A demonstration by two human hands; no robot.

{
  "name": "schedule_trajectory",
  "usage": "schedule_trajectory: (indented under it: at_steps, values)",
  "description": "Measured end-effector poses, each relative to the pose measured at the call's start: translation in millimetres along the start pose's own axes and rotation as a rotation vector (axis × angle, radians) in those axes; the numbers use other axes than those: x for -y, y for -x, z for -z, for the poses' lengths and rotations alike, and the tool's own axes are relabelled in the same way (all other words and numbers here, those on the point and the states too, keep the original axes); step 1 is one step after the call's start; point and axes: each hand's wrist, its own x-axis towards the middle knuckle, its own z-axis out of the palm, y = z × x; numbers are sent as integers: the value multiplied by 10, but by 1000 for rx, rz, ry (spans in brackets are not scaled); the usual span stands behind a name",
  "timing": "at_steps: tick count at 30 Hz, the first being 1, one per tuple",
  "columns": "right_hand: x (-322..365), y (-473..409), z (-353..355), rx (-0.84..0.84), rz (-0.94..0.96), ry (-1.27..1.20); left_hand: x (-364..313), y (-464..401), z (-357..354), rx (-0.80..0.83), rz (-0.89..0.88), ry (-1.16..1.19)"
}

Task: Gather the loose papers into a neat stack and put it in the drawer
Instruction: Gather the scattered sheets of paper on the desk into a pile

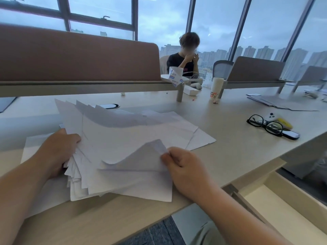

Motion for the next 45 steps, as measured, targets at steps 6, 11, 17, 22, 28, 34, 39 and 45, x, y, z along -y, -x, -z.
schedule_trajectory:
  at_steps: [6, 11, 17, 22, 28, 34, 39, 45]
  values:
    - [271, -206, -317, -96, 9, -117, -298, 414, -97, 29, -18, 146]
    - [341, -247, -435, 72, 91, -72, -325, 445, -164, 121, -55, 141]
    - [314, -236, -451, 391, 217, -124, -143, 219, -103, 110, -38, 25]
    - [101, -381, -238, -19, 12, -290, 166, -297, 6, 5, -111, 8]
    - [-491, -836, 197, 62, -554, 303, -167, 181, -78, -67, -44, 103]
    - [-796, -1205, 379, 149, -694, 374, -188, 143, -51, 10, -95, -83]
    - [-788, -1387, 352, 68, -713, 6, -167, 57, -57, 23, -106, -91]
    - [-621, -1318, 299, -39, -765, -627, -156, 21, -75, 47, -89, -46]
